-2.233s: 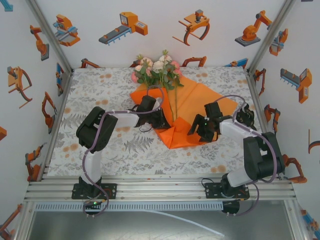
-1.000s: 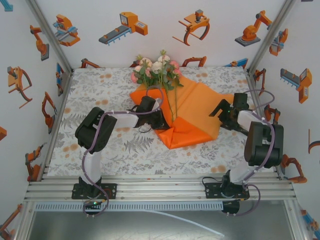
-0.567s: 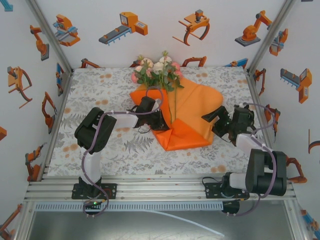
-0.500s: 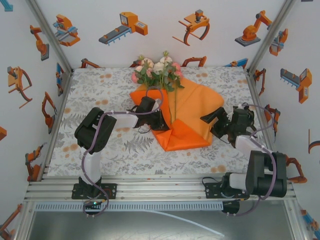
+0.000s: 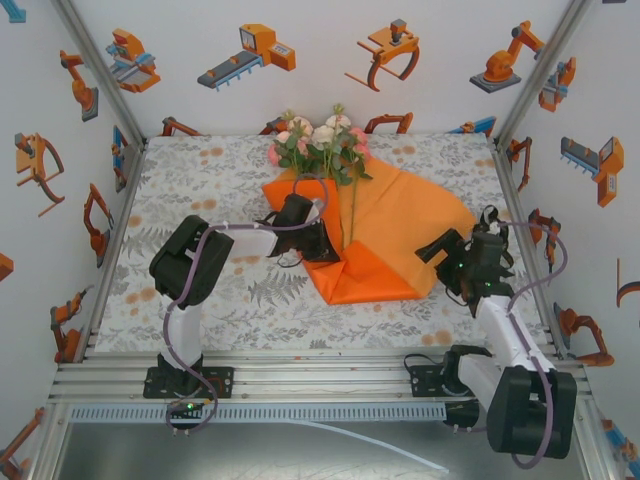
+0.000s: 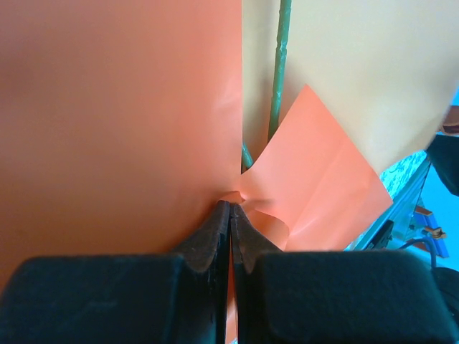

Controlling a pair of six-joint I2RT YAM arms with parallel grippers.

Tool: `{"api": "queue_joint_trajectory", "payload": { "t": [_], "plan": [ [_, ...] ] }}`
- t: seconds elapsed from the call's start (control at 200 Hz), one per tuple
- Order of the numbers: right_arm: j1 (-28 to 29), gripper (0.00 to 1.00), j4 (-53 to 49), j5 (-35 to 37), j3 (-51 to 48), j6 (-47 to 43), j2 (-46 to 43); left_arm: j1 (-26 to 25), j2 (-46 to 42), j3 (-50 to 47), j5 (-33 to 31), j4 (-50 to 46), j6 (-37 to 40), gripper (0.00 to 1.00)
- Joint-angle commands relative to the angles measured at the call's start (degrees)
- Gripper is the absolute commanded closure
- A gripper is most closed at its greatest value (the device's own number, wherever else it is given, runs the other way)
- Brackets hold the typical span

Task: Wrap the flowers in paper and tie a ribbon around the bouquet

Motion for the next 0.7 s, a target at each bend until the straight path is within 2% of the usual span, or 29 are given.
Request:
{"api": "queue_joint_trajectory", "payload": {
  "t": [0.0,0.095,0.22,0.481,0.576,0.631,0.696],
  "plan": [
    [-2.03,0.1,-1.22,6.17,3.04,-2.68,4.18,-0.99,-1.78,-0.22,-1.17,-1.49,0.81,0.89],
    [-4.61,0.1,2.02,3.88,5.08,-2.67,11.05,-1.36,-1.69,-0.22,-1.27,-1.37,0.81,0.89],
    [-6.48,0.11,-0.08,2.25,7.58,-1.6,16.55,-1.52,-1.87,0.28,-1.79,-1.64,1.03,0.89],
    [-6.22,0.12,-4.08,-2.14,-0.11,1.29,9.56,-1.57,-1.23,0.83,-2.57,-0.28,0.13,0.89],
    [-6.15,0.12,-1.21,-4.63,-5.61,4.41,7.78,-1.53,-0.86,0.97,-2.48,-0.12,-0.3,0.89],
    [-5.01,0.15,0.81,-8.11,-7.88,6.5,7.42,-1.55,-0.6,1.01,-2.26,0.08,-0.5,0.89],
    [-1.48,0.15,-3.56,-8.59,-7.7,7.89,5.36,-1.57,-0.16,1.52,-1.96,-0.14,-0.35,0.89]
  ]
}}
